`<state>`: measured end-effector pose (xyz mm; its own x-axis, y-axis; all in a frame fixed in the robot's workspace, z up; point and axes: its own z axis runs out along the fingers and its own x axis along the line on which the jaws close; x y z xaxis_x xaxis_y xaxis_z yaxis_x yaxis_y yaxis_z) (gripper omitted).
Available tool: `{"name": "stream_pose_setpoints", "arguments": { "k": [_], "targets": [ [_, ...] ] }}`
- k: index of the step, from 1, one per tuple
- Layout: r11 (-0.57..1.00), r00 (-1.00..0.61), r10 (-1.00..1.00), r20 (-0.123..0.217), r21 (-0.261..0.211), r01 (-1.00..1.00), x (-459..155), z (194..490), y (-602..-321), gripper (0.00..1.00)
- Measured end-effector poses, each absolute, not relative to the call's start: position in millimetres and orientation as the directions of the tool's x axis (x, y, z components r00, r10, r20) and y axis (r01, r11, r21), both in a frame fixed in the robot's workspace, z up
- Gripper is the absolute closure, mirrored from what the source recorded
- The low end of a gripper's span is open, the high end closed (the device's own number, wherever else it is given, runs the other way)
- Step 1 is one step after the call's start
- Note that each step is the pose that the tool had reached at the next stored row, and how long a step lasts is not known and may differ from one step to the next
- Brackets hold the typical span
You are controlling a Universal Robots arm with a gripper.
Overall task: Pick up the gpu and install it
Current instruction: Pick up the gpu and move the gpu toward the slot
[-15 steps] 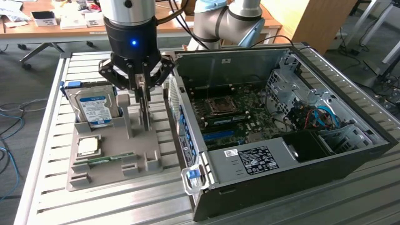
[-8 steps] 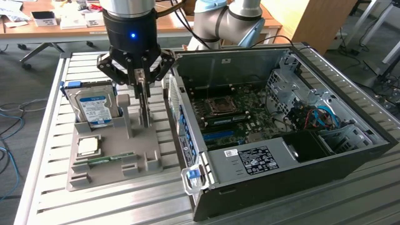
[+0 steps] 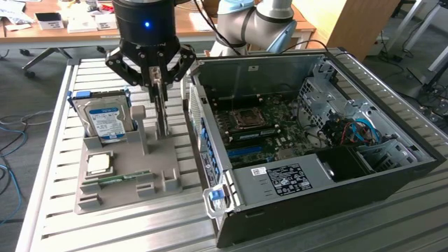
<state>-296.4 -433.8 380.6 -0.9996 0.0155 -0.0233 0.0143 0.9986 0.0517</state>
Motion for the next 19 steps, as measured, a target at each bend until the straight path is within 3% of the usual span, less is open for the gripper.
{"name": "stream_pose_setpoints", "arguments": {
  "k": [19],
  "targets": [
    [0.999,-1.0,0.016,-0.023,0.052,0.014,-296.4,415.3,-433.8,0.73]
  ]
}}
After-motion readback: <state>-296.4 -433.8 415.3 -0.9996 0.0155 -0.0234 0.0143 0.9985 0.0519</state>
